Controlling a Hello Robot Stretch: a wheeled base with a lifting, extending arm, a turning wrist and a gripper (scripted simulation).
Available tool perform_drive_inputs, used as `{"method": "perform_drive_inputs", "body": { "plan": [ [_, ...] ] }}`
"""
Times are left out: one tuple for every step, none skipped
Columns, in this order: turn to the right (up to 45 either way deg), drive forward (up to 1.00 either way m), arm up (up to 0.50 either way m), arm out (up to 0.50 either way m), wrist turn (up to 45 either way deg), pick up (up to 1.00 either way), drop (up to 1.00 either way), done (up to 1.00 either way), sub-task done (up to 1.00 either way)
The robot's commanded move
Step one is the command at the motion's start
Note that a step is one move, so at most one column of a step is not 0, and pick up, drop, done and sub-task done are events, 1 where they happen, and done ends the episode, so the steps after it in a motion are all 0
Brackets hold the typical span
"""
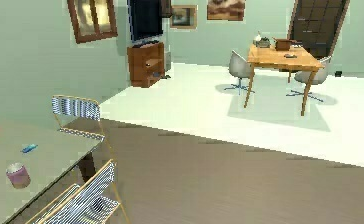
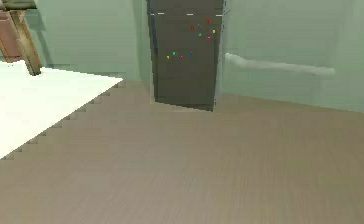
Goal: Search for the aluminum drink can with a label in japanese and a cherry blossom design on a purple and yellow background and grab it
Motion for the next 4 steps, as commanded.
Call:
{"method": "perform_drive_inputs", "body": {
  "plan": [
    [0.0, 0.85, 0.00, 0.00, 0.0, 0.00, 0.00, 0.00, 0.00],
    [-39.0, 0.00, 0.00, 0.00, 0.0, 0.00, 0.00, 0.00, 0.00],
    [0.0, 0.45, 0.00, 0.00, 0.0, 0.00, 0.00, 0.00, 0.00],
    [-45.0, 0.00, 0.00, 0.00, 0.0, 0.00, 0.00, 0.00, 0.00]
  ]
}}
